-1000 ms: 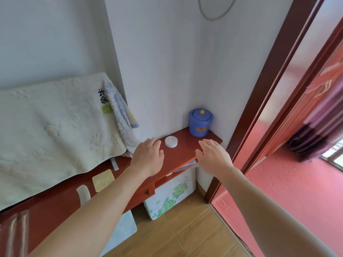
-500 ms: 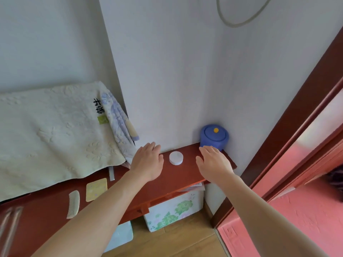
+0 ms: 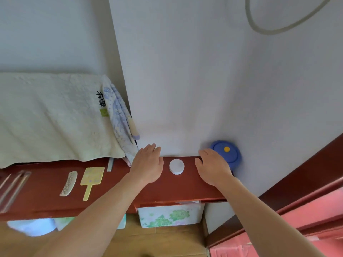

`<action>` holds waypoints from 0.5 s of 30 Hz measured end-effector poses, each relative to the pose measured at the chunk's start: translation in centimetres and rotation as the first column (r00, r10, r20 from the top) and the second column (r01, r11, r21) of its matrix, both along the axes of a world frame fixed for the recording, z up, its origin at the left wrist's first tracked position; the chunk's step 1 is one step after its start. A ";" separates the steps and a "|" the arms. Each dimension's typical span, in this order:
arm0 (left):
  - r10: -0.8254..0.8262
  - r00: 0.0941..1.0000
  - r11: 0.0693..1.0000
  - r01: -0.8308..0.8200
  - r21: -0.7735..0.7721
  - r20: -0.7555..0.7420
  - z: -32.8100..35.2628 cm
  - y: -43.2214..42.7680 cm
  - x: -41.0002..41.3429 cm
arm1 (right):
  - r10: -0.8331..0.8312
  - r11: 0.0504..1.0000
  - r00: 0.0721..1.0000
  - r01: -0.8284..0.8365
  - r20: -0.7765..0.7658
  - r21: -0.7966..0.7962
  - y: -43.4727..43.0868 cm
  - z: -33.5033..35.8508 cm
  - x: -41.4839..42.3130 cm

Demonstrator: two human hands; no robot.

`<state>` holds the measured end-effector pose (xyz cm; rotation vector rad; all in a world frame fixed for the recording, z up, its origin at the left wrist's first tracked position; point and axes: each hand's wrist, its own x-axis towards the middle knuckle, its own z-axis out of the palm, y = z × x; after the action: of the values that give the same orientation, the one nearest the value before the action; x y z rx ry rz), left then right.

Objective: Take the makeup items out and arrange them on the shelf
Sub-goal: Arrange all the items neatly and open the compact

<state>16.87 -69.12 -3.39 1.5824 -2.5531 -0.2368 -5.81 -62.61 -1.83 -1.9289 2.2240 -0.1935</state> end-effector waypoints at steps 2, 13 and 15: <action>0.014 1.000 1.000 -0.014 -0.005 0.008 -0.3 -0.9 0.2 | 0.020 1.000 1.000 -0.020 0.007 -0.004 -1.3 -0.2 0.1; -0.016 0.999 0.999 0.014 0.036 0.044 -2.3 -7.0 -0.8 | 0.040 0.997 0.999 -0.041 0.007 0.065 -6.9 -2.5 -0.7; -0.013 0.999 0.999 0.010 0.053 0.050 -2.7 -7.6 -1.1 | 0.052 0.995 0.999 -0.053 0.014 0.081 -7.6 -3.1 -0.8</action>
<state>15.80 -76.68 -6.13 1.6118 -2.6150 -0.2709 -6.62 -70.18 -4.94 -1.9358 2.1358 -0.1050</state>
